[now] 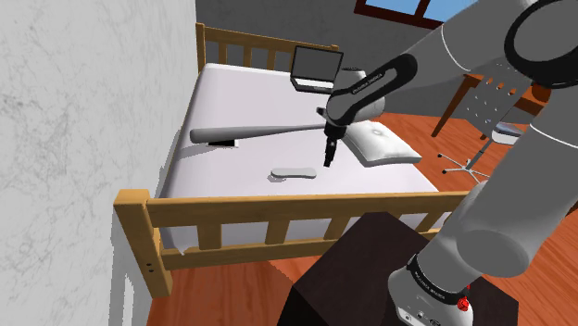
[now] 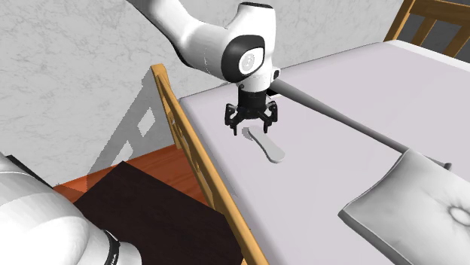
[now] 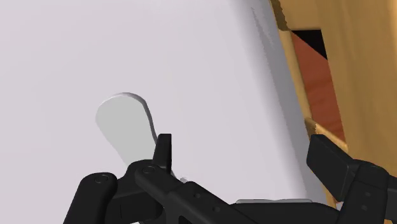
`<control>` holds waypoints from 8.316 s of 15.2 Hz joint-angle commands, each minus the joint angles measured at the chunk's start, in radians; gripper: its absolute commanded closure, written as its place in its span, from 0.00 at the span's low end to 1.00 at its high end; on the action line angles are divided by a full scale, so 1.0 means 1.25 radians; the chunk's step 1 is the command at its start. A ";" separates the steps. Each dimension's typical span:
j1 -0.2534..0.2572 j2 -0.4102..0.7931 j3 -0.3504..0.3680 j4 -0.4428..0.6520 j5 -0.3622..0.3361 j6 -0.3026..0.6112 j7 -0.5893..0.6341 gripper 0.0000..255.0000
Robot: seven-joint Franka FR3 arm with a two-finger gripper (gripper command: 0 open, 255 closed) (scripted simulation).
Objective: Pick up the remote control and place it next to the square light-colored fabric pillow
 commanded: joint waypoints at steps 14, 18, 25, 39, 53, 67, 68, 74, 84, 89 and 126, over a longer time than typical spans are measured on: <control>-0.101 0.475 0.130 0.386 0.145 0.117 -0.352 0.00; -0.107 0.513 0.137 0.398 0.151 0.142 -0.356 0.00; -0.113 0.547 0.143 0.412 0.156 0.163 -0.360 0.00; -0.113 0.547 0.143 0.412 0.156 0.163 -0.360 1.00; -0.094 0.420 0.119 0.376 0.134 0.071 -0.346 1.00; -0.080 0.309 0.100 0.375 0.107 -0.038 -0.331 1.00; -0.079 0.302 0.098 0.376 0.105 -0.046 -0.330 1.00; -0.075 0.261 0.092 0.387 0.094 -0.097 -0.323 1.00; -0.117 0.139 0.056 0.243 0.076 -0.073 -0.398 1.00; -0.159 0.066 0.020 0.142 0.062 -0.042 -0.469 1.00; -0.396 0.089 -0.184 -0.055 0.168 0.162 -1.004 1.00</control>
